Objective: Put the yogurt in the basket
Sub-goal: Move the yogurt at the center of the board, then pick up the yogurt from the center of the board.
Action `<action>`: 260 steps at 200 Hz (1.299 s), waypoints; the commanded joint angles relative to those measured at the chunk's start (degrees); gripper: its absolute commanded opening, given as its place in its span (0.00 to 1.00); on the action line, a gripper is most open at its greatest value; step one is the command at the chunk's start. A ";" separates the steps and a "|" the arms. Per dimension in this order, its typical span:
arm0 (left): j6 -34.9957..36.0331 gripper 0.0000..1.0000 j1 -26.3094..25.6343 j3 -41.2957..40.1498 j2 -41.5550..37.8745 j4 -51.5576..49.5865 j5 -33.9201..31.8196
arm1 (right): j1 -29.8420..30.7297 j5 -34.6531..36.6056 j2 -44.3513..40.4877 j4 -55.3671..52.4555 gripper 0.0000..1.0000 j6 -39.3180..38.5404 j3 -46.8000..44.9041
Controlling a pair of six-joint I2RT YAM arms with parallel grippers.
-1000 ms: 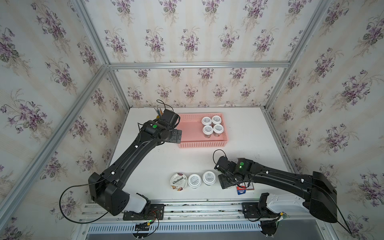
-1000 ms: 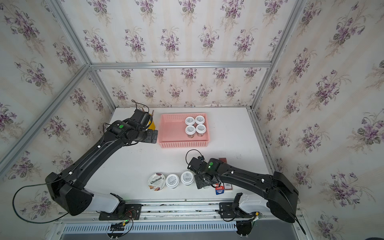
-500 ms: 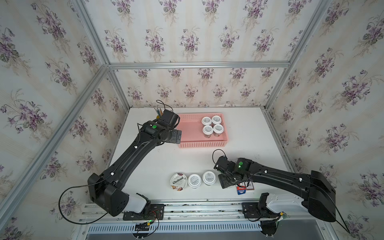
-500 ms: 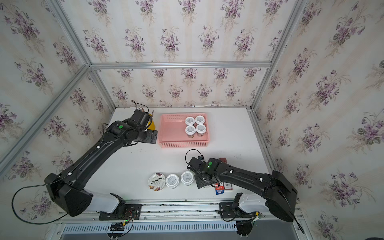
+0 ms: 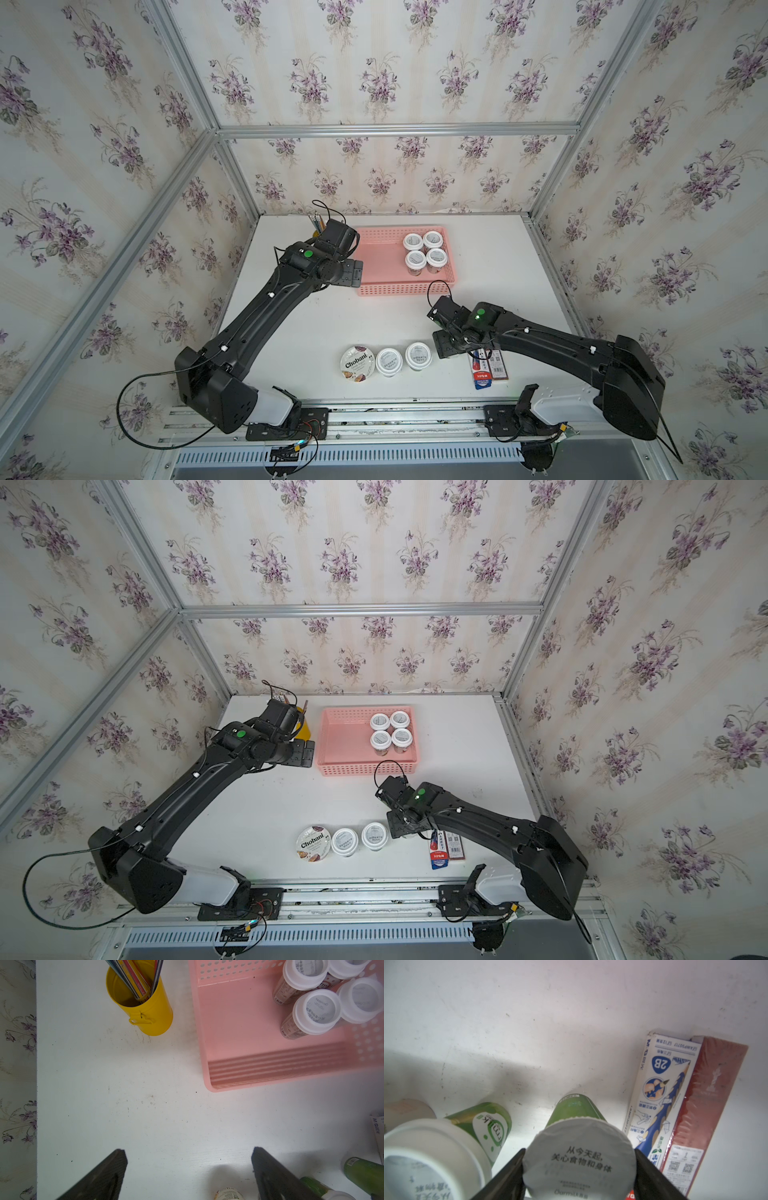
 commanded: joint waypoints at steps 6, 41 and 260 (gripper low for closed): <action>0.16 0.99 -0.02 0.04 -0.26 0.28 -1.49 | -1.96 0.64 2.56 3.80 0.77 -4.02 1.77; 0.09 0.99 0.06 0.04 -0.09 0.29 -1.47 | -4.00 0.73 7.04 5.35 0.78 -7.74 4.78; -0.02 0.99 0.15 0.21 0.26 0.04 -2.13 | -5.27 1.02 12.22 5.67 0.86 -10.87 7.48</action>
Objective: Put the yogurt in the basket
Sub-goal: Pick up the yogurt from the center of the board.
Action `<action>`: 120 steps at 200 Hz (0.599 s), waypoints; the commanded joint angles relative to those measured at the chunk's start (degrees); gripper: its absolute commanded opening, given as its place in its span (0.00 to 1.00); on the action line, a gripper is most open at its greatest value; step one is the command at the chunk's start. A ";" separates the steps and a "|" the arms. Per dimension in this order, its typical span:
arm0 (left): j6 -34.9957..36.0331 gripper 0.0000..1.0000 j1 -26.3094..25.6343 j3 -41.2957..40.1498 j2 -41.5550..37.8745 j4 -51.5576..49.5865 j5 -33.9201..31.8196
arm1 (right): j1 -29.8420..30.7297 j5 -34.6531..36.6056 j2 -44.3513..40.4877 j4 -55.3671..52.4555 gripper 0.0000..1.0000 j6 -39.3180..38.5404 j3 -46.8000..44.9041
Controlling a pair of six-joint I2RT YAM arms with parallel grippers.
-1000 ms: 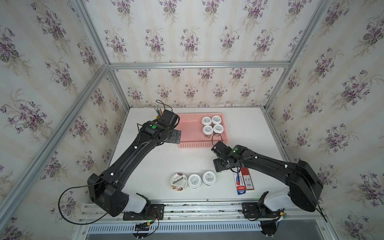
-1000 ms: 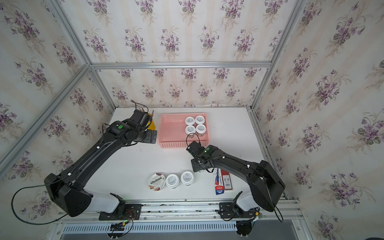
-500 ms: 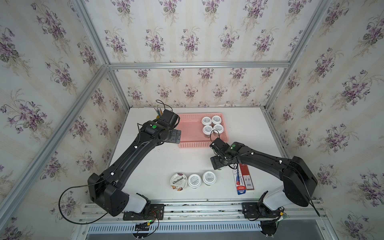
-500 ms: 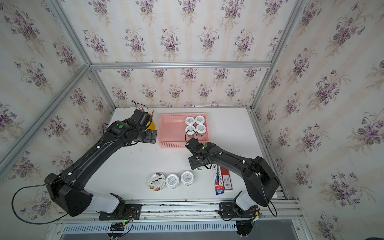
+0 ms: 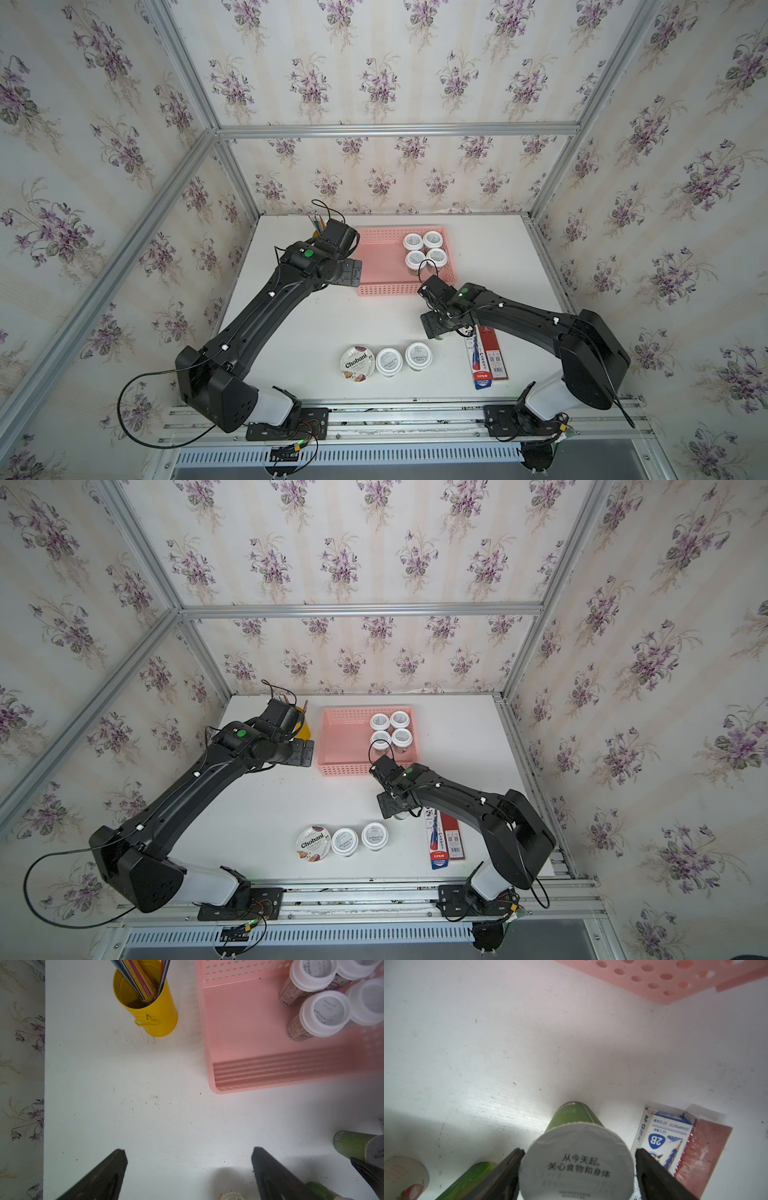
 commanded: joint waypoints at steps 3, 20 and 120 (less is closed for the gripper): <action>-0.07 0.99 0.07 0.13 -0.03 0.07 -1.02 | 0.08 0.11 0.48 0.47 0.86 -0.30 -0.26; -0.01 0.99 0.07 -0.03 0.03 0.10 -1.08 | 0.17 0.17 0.49 0.63 0.85 -0.26 -0.53; -0.01 0.99 0.07 0.03 0.19 0.05 -1.39 | 0.17 -0.18 0.04 0.89 0.79 0.06 -1.50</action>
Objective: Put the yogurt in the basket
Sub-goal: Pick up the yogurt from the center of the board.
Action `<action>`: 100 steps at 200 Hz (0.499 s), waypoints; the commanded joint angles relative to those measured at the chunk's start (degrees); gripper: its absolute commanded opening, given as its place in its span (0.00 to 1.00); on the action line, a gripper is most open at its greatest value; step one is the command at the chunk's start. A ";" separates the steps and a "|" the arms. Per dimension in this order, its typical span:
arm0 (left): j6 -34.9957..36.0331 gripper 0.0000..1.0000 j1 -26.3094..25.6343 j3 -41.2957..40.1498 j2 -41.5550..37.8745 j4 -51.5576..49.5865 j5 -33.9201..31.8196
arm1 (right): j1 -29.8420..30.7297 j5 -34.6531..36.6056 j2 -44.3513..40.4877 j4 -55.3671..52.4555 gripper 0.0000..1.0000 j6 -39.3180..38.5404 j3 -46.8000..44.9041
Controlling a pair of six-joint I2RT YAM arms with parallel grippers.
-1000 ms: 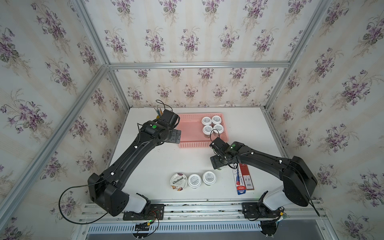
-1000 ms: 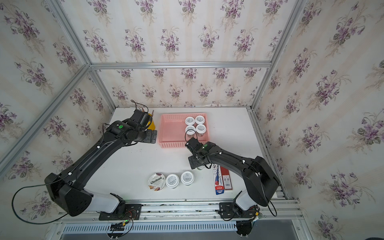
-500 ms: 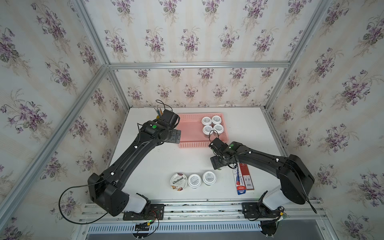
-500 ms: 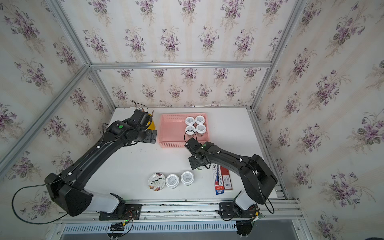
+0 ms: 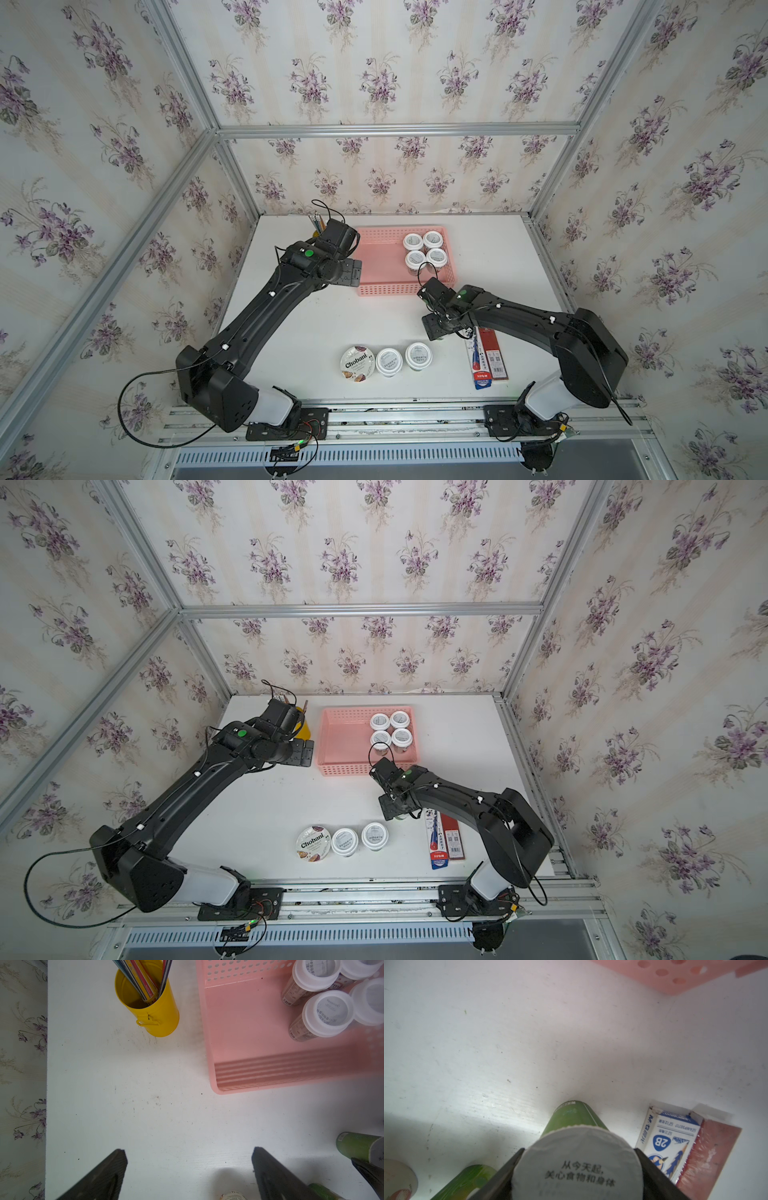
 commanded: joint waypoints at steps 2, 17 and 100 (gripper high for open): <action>0.00 0.99 0.11 0.07 0.03 0.06 -0.91 | 0.06 -0.07 -0.41 -0.25 0.79 0.04 -0.05; -0.01 0.99 0.07 0.06 -0.02 -0.08 -1.00 | 0.01 0.00 -0.58 -0.43 0.79 0.01 0.03; 0.13 0.99 0.07 0.25 -0.10 -0.34 -1.25 | -0.01 0.53 -0.13 -2.58 0.76 -0.89 2.39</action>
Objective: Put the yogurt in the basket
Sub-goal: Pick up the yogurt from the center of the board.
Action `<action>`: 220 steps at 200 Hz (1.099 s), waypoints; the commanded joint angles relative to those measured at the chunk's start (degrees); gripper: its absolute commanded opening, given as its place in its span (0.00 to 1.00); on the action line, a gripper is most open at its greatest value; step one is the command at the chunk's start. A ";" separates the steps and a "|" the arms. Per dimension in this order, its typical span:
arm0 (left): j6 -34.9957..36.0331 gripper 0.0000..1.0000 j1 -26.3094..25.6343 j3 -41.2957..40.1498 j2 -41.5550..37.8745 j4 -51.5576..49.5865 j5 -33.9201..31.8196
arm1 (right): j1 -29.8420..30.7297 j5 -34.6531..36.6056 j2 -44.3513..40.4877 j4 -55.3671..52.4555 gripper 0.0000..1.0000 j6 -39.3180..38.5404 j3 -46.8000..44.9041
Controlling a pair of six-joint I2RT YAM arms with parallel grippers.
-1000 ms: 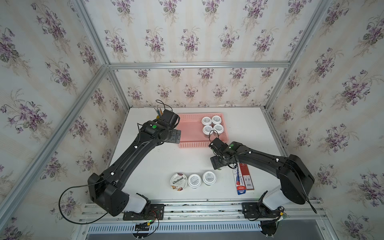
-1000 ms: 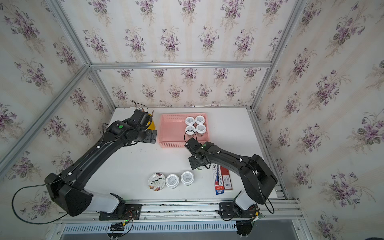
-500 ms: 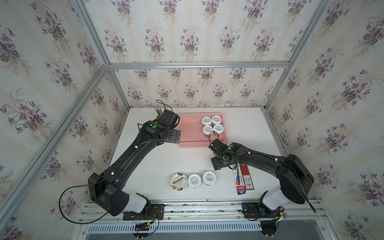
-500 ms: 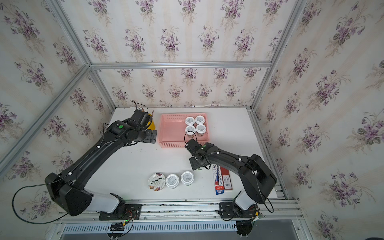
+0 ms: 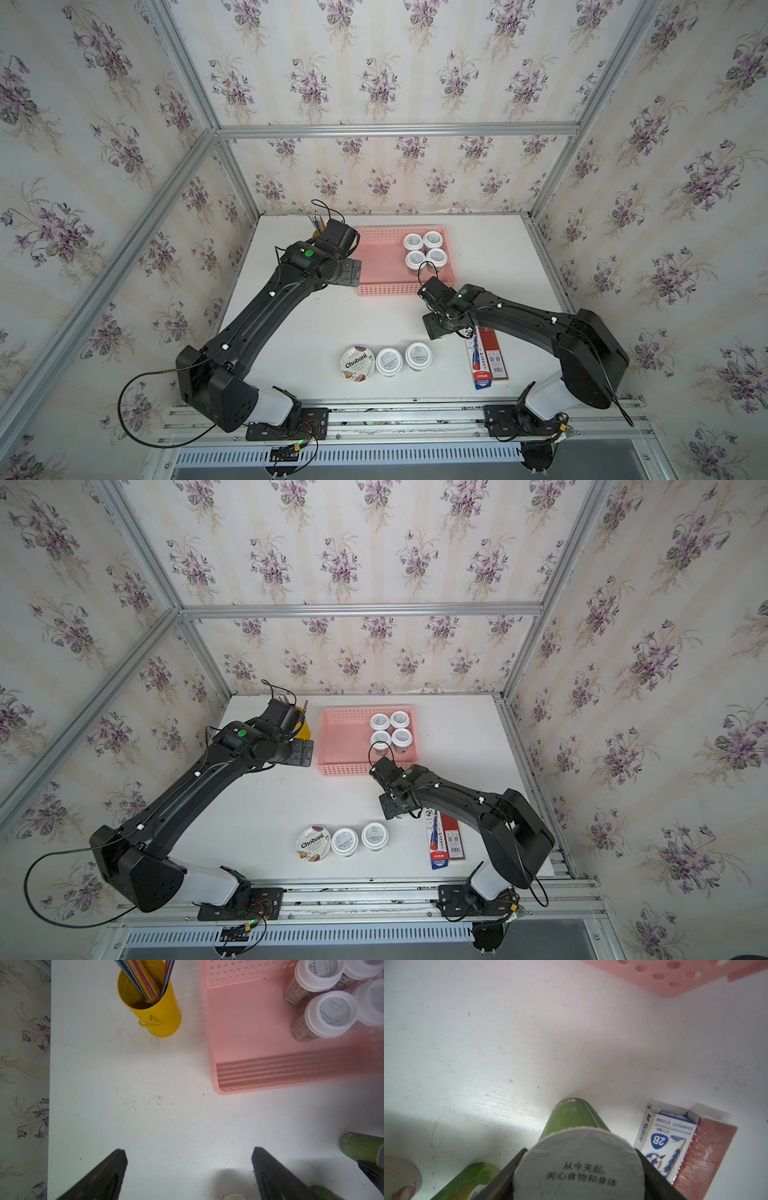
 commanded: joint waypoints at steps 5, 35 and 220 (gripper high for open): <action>0.15 0.99 0.07 0.25 -0.14 -0.29 -0.68 | -0.03 0.51 0.24 -1.87 0.76 -1.07 1.72; 0.45 0.99 0.07 0.71 -0.04 -0.40 -0.96 | -0.34 0.95 0.89 -4.42 0.76 -2.47 5.38; 1.82 0.99 3.36 1.71 0.70 -0.35 1.50 | -11.18 1.65 22.22 -14.99 0.76 -12.94 47.14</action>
